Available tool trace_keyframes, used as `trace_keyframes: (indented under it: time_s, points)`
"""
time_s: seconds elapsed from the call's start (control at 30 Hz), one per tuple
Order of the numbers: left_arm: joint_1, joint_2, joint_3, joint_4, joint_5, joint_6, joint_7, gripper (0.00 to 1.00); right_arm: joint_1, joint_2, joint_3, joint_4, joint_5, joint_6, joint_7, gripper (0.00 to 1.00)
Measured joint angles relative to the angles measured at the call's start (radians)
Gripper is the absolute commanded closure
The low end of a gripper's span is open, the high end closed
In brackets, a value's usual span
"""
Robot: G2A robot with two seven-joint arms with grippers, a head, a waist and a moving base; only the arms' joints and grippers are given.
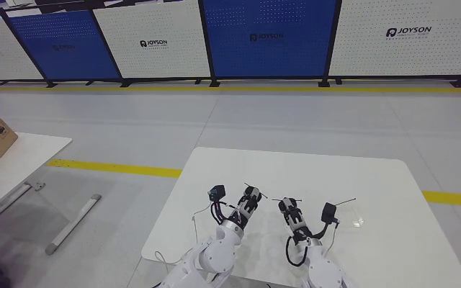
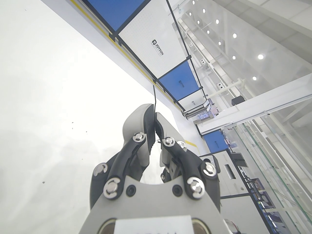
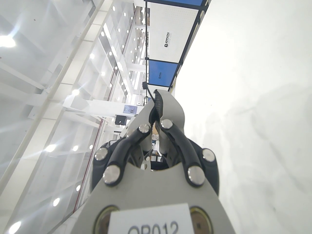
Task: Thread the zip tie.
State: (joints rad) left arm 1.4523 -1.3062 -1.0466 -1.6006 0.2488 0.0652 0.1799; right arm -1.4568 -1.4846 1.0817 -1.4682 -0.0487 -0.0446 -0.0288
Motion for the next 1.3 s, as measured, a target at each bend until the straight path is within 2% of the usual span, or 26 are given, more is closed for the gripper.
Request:
trace_keyframes:
  time_s: [0.93, 1.3]
  points:
    - [0.0, 0.0, 0.0, 0.0, 0.0, 0.0, 0.0, 1.0, 0.028, -0.008, -0.019, 0.018, -0.011, 0.024, 0.007, 1.0]
    - [0.0, 0.0, 0.0, 0.0, 0.0, 0.0, 0.0, 1.0, 0.04, -0.012, -0.026, 0.038, -0.012, 0.015, 0.0, 1.0]
